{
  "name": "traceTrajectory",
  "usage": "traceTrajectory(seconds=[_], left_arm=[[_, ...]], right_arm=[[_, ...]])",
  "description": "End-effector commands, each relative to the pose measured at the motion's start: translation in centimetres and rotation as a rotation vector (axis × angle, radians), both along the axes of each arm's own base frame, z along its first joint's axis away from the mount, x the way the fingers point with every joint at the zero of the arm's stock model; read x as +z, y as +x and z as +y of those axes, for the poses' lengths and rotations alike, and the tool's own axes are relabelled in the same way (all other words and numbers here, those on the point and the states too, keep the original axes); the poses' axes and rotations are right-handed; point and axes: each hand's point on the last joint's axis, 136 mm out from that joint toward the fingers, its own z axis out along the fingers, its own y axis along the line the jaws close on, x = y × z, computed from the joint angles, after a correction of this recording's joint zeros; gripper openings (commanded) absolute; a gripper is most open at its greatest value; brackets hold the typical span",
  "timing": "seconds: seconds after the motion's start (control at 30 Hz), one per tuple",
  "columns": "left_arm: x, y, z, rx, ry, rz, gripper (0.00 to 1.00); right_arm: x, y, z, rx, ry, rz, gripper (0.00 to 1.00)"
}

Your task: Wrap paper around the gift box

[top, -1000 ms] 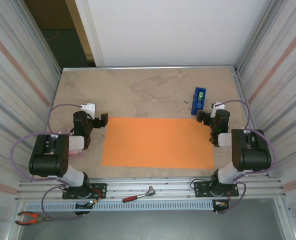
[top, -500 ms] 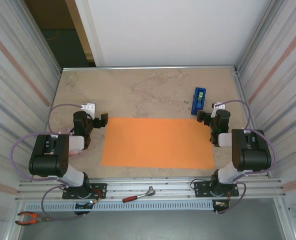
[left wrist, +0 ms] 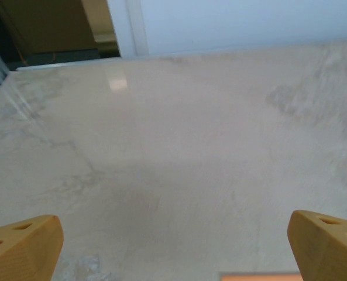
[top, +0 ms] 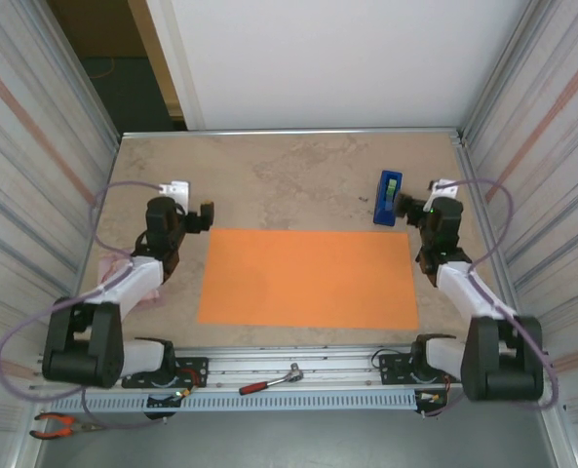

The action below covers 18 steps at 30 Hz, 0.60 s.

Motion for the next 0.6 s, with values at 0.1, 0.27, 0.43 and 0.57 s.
traceTrajectory(seconds=[0.1, 0.27, 0.43, 0.57], left_arm=[[-0.9, -7.4, 6.0, 0.467, -0.156, 0.262, 0.99], [-3.9, -11.5, 8.9, 0.675, -0.296, 0.362, 0.99], [-6.5, -12.8, 9.7, 0.731, -0.337, 0.417, 0.99], [-8.4, -12.7, 9.7, 0.751, -0.337, 0.464, 0.99]], right_arm=[[-1.2, -5.7, -2.7, -0.259, 0.392, 0.155, 0.99], [-2.4, -6.8, 3.5, 0.028, 0.48, 0.236, 0.99], [-3.9, -8.4, 7.6, 0.189, 0.465, 0.326, 0.99], [-4.5, -8.9, 9.9, 0.286, 0.497, 0.366, 0.99]])
